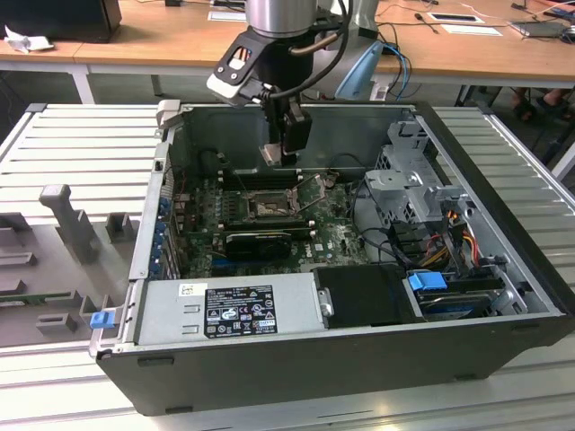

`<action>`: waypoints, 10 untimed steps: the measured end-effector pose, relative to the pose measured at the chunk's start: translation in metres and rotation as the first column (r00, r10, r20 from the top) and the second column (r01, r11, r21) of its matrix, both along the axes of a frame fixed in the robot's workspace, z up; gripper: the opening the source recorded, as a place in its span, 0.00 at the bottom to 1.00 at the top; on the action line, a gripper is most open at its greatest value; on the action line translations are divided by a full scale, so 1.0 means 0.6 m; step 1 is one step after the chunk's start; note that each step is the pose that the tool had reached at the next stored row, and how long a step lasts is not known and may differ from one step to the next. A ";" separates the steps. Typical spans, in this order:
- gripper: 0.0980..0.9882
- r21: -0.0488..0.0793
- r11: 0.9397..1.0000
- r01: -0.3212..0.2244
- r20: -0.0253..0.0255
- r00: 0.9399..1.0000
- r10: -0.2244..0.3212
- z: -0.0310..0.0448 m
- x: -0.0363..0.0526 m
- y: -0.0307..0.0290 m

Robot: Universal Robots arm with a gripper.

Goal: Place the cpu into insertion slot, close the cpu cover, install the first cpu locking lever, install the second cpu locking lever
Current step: 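Place the cpu into insertion slot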

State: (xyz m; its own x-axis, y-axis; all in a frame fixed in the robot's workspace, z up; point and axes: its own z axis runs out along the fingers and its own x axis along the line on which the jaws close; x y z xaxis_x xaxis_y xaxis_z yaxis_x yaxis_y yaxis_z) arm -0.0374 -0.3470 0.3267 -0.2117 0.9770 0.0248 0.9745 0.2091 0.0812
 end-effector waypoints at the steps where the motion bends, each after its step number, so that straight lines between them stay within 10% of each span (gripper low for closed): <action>1: 0.49 0.000 1.000 0.000 0.000 1.000 0.000 -0.002 0.000 0.0000; 10: 0.49 0.000 1.000 0.000 0.000 1.000 0.000 -0.016 0.000 0.0000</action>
State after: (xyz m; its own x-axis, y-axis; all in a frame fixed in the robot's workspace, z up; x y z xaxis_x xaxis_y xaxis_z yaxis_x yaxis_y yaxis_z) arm -0.0374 -0.3470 0.3169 -0.2114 0.9771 0.0248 0.9746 0.2088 0.0810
